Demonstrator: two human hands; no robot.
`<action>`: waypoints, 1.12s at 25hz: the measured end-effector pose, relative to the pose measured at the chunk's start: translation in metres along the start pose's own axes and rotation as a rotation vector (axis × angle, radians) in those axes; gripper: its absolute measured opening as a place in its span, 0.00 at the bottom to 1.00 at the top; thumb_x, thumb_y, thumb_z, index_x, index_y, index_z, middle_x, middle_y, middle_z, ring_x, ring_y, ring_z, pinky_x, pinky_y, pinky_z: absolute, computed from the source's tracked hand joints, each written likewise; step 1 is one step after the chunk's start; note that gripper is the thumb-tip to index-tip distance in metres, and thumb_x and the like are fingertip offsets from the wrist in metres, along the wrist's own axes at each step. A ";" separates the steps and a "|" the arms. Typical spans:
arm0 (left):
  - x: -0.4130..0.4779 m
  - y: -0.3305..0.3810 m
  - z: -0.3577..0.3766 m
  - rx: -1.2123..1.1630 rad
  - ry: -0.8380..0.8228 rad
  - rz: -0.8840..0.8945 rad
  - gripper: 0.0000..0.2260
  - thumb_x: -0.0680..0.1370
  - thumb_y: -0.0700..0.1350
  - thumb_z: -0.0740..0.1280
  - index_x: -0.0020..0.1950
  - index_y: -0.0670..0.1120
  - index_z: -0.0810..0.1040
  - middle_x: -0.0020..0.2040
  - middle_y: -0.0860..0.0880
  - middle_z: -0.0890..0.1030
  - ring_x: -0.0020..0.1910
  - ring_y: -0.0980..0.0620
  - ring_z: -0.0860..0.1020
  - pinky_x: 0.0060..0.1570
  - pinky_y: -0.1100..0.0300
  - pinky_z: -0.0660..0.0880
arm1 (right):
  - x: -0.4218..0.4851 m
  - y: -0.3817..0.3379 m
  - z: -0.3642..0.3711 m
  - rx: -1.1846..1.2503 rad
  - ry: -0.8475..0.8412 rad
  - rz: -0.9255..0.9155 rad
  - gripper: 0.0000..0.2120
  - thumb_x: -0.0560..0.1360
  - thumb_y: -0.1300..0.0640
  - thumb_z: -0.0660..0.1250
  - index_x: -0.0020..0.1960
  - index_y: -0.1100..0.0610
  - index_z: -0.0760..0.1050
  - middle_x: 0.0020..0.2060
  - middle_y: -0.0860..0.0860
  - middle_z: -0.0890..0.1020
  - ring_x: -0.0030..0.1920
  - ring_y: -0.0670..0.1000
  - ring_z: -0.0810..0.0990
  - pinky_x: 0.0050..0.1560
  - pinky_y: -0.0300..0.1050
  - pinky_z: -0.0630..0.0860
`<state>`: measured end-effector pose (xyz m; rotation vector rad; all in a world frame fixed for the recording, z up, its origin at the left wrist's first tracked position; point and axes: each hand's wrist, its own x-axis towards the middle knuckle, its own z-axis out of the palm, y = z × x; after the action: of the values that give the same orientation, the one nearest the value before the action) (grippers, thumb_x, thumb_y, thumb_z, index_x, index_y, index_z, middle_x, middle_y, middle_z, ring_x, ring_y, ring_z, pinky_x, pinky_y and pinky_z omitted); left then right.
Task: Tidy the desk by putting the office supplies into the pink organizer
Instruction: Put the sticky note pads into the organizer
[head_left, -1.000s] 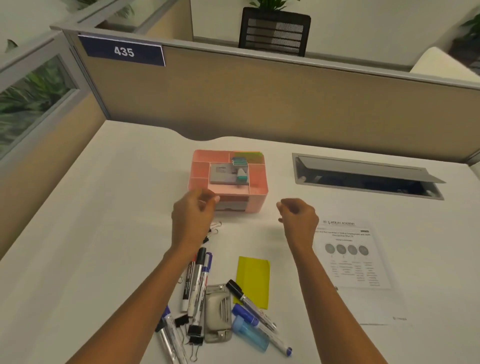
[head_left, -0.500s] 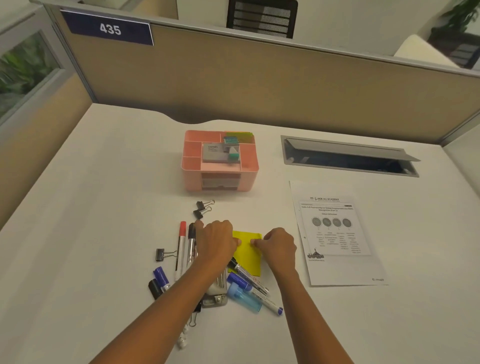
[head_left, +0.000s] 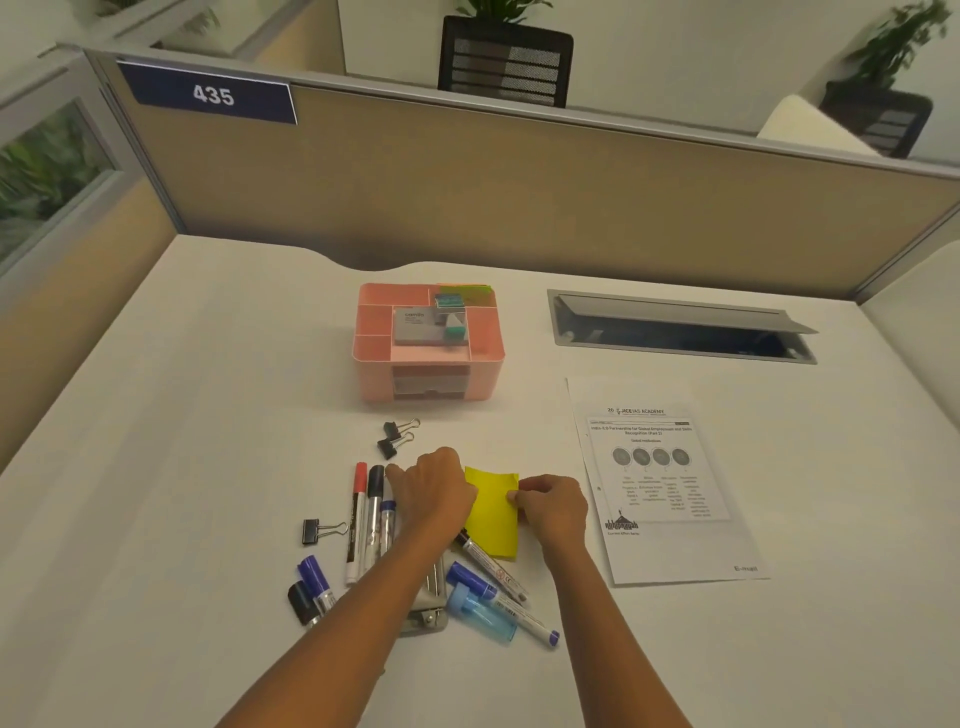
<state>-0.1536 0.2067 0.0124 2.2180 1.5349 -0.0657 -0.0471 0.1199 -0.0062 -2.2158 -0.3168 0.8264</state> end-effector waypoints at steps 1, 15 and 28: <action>0.002 0.000 -0.001 -0.051 -0.002 -0.007 0.08 0.73 0.51 0.69 0.45 0.48 0.75 0.42 0.52 0.80 0.42 0.50 0.76 0.50 0.53 0.64 | 0.000 0.000 -0.002 0.076 -0.010 0.006 0.06 0.70 0.62 0.73 0.47 0.57 0.82 0.42 0.56 0.85 0.41 0.55 0.84 0.48 0.51 0.81; 0.009 0.014 -0.082 -0.626 0.206 0.178 0.05 0.72 0.50 0.72 0.45 0.55 0.79 0.44 0.56 0.82 0.44 0.53 0.79 0.44 0.55 0.78 | 0.002 -0.070 -0.045 0.527 -0.060 -0.355 0.08 0.74 0.66 0.70 0.52 0.60 0.80 0.43 0.52 0.84 0.45 0.52 0.84 0.42 0.38 0.81; 0.125 0.041 -0.192 -0.544 0.544 0.345 0.05 0.72 0.50 0.71 0.47 0.52 0.81 0.42 0.55 0.84 0.42 0.51 0.81 0.43 0.51 0.80 | 0.076 -0.228 -0.042 0.328 0.082 -0.764 0.07 0.75 0.59 0.69 0.51 0.59 0.83 0.43 0.52 0.85 0.45 0.50 0.84 0.51 0.49 0.82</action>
<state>-0.1086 0.3782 0.1636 2.0828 1.1761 1.0061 0.0435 0.2894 0.1442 -1.6173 -0.8508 0.3310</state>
